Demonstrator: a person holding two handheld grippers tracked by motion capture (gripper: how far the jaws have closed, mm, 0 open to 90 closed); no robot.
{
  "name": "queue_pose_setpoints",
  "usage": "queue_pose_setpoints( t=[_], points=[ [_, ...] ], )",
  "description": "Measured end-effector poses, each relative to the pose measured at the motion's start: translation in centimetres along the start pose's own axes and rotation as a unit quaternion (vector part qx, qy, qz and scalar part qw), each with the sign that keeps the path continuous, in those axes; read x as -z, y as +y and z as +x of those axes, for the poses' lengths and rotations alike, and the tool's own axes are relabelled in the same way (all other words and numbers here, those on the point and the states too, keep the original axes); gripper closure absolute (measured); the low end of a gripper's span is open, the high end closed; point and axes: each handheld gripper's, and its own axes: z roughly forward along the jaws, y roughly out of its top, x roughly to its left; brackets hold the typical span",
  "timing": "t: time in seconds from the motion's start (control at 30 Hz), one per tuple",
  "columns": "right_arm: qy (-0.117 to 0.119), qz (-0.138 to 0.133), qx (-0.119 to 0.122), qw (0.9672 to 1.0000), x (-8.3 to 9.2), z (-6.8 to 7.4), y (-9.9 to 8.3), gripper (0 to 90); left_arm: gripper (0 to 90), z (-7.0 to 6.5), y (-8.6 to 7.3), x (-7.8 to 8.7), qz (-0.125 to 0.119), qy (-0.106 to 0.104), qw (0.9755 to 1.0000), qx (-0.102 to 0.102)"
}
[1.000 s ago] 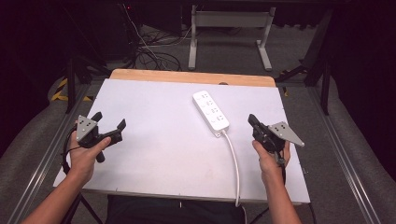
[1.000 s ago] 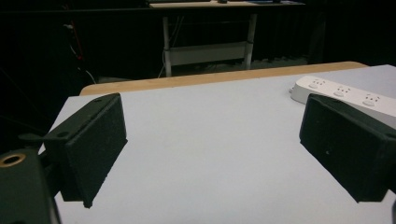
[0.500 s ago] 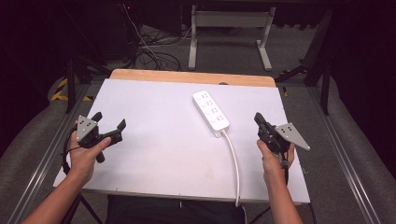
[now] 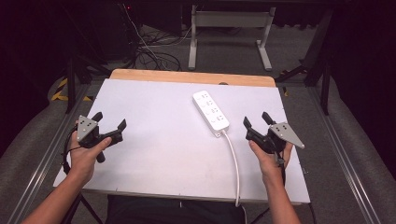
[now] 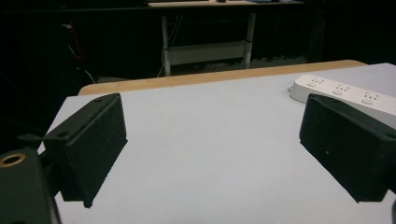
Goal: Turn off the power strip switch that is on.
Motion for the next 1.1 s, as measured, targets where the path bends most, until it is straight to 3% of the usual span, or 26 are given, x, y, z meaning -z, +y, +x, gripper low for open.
queue_pose_setpoints(
  t=[0.1,0.33,1.1],
  points=[
    [-0.013,0.006,-0.014,0.9998,-0.09,-0.26,-0.07,14.7,7.9,0.01,0.0,-0.01,0.0,0.0,1.0,0.0],
    [-0.025,0.011,-0.029,0.9992,-0.06,-0.93,-0.26,8.2,7.9,-0.03,0.0,-0.05,0.001,-0.002,1.0,0.0],
    [-0.022,0.033,-0.023,0.9989,-0.22,-0.69,-0.68,6.4,7.9,-0.26,0.04,-0.05,0.002,-0.009,0.9999,-0.004]
  ],
)
